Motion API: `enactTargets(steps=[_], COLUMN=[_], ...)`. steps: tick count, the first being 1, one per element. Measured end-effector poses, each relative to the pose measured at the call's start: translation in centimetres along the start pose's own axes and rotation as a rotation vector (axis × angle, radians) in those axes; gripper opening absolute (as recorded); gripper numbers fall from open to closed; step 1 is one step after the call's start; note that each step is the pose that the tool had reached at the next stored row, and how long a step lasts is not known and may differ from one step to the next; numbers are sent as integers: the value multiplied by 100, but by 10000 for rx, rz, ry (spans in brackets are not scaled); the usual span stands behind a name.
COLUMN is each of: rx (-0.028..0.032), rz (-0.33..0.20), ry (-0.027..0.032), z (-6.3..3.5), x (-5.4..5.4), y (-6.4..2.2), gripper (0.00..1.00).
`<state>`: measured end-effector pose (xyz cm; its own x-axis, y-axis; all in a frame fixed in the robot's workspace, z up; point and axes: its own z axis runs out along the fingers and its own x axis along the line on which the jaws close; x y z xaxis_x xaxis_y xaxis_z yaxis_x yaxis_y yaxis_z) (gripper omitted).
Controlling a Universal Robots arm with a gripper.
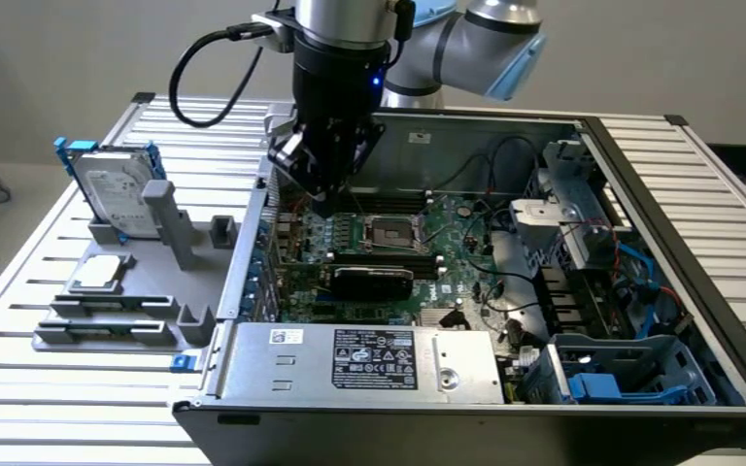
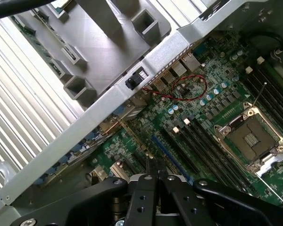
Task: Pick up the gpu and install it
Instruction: 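Press down on the gpu until it lock into place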
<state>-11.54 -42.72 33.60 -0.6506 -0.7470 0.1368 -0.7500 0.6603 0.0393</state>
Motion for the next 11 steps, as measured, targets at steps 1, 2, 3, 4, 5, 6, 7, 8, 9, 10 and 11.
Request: enactTargets(steps=[1,2,3,4,5,6,7,8,9,10,11], rx=[0,0,0,0,0,0,0,0,0,0,0], rz=[0,0,1,0,0,0,0,0,1,1,0], ry=[0,0,0,0,0,0,0,0,0,0,0], z=[-3,-6,-9,-12,-15,-17,-21,-23,-26,-29,-32], x=[0,1,1,2,2,2,3,3,4,4,4], y=[0,0,1,1,1,1,1,1,1,1,1], gripper=[11,11,11,11,11,11,11,11,11,11,11])
